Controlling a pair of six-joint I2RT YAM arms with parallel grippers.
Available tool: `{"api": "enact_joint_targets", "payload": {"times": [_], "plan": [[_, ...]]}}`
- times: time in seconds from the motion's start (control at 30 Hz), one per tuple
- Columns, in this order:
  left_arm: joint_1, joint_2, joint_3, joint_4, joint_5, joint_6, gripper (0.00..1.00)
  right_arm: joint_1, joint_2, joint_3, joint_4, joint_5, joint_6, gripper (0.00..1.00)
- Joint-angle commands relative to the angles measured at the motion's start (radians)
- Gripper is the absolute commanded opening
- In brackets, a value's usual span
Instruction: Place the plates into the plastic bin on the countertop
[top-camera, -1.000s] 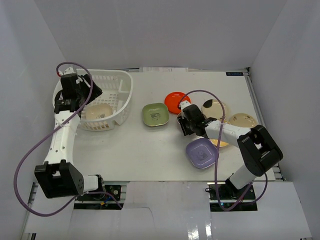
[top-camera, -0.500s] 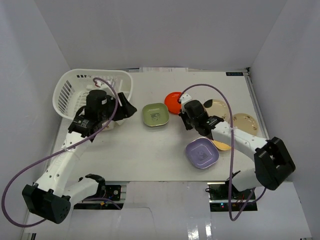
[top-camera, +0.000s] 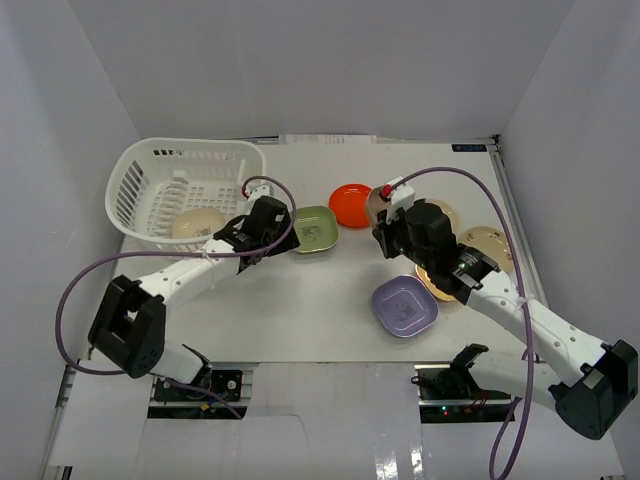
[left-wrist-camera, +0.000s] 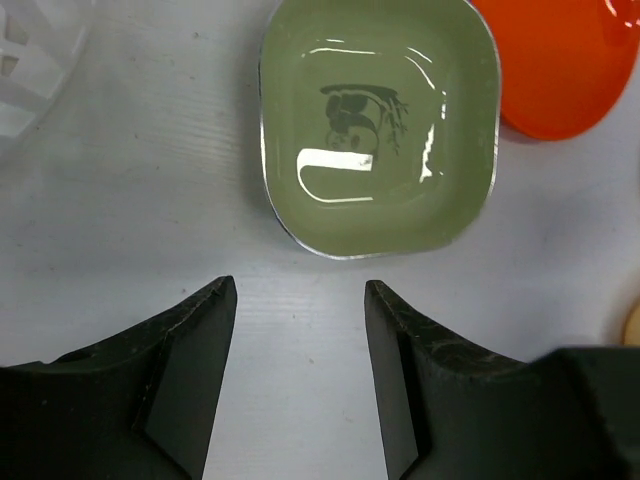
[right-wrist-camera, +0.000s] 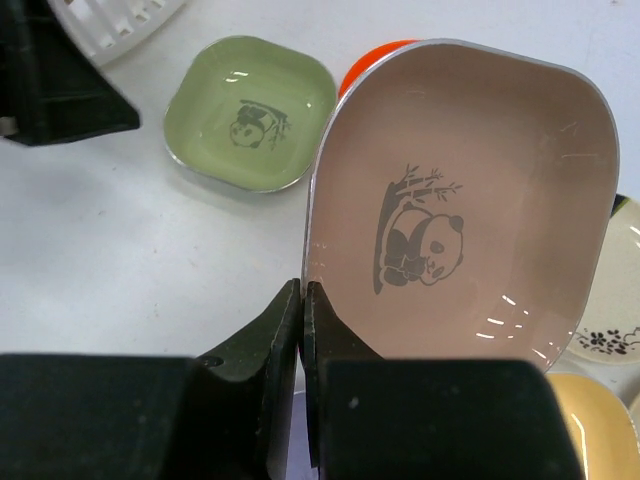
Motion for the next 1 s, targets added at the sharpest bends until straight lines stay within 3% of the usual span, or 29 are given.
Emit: {"api": "enact_joint_targets", "payload": {"times": [0.0,0.33,0.4,0.47,0.53,0.63,0.83,0.97], "plan": [[-0.001,0.069,0.045,0.089,-0.112,-0.041,0.65,0.009,-0.055,-0.038,-0.009,-0.057,0.019,0.08],[0.008,0.367,0.192,0.084,-0.166,-0.009,0.52,0.017,-0.143,-0.109,-0.002,-0.111,0.024,0.08],[0.008,0.396,0.209,0.086,-0.167,-0.009,0.45,0.019,-0.149,-0.122,0.014,-0.126,0.027,0.08],[0.008,0.404,0.214,0.089,-0.155,-0.008,0.29,0.02,-0.154,-0.132,0.02,-0.14,0.028,0.08],[0.007,0.39,0.209,0.089,-0.141,-0.014,0.1,0.022,-0.157,-0.133,0.02,-0.14,0.028,0.08],[0.001,0.327,0.195,0.089,-0.105,-0.011,0.0,0.022,-0.168,-0.135,0.026,-0.143,0.031,0.08],[-0.024,0.07,0.243,0.071,-0.022,0.08,0.0,0.025,-0.172,-0.135,0.04,-0.156,0.039,0.08],[-0.016,-0.035,0.368,-0.054,-0.194,0.195,0.0,0.031,-0.172,-0.139,0.047,-0.163,0.05,0.08]]}}
